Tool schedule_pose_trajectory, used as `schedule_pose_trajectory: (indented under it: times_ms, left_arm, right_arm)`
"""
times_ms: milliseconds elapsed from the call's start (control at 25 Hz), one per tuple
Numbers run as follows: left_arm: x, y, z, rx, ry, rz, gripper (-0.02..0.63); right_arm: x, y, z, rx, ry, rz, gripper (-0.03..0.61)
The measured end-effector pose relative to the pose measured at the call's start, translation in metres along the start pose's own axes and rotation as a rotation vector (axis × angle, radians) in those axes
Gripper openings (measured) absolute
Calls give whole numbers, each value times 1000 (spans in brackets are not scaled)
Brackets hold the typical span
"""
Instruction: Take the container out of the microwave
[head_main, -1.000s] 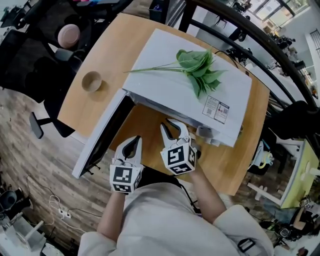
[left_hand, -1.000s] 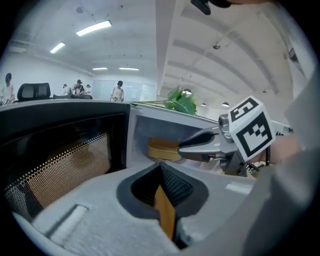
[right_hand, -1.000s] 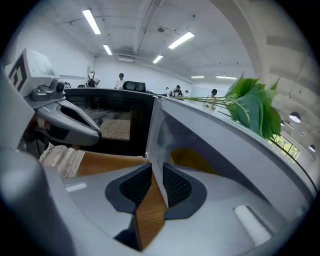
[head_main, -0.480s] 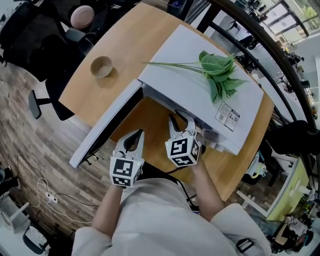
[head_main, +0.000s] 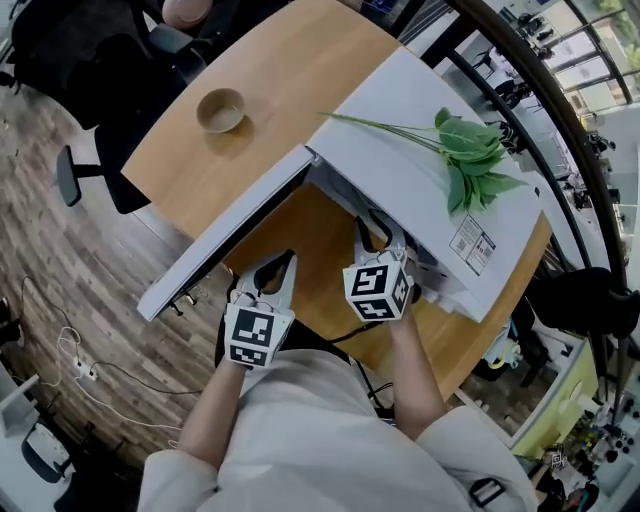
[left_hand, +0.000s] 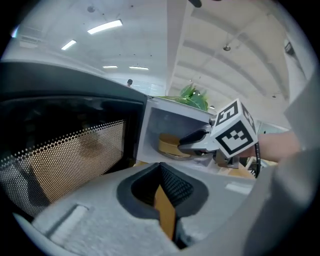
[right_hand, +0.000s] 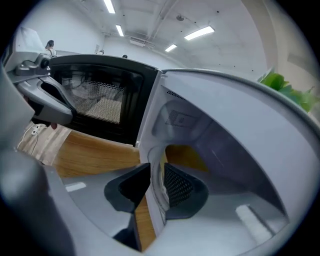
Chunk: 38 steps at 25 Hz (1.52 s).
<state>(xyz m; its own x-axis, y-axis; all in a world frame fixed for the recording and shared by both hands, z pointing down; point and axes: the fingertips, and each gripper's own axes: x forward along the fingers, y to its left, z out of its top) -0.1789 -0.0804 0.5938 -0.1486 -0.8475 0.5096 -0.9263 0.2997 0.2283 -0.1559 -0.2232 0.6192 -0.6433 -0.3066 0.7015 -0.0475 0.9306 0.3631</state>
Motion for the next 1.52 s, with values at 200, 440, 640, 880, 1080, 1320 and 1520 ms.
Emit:
schedule_pose_trajectory:
  times_ms: [200, 440, 640, 880, 1080, 1320, 1520]
  left_arm:
    - [-4, 7, -6, -18, 2, 13, 3]
    - [-3, 13, -13, -29, 15, 28, 3]
    - [1, 15, -15, -23, 24, 22, 3]
    - [4, 14, -15, -17, 31, 11, 3]
    - [2, 15, -18, -21, 39, 9, 3]
    - [1, 17, -17, -23, 38, 9, 3]
    - [0, 19, -17, -37, 35, 12, 3]
  right_arm:
    - [14, -2, 1, -19, 18, -12, 106]
    - [32, -4, 6, -69, 34, -22, 107]
    - [40, -6, 11, -106, 39, -40, 109]
    - [54, -11, 16, -141, 45, -59, 110]
    - [68, -13, 14, -176, 79, -60, 110]
    - [80, -10, 8, -215, 138, -37, 110]
    - [87, -9, 7, -258, 156, -39, 109]
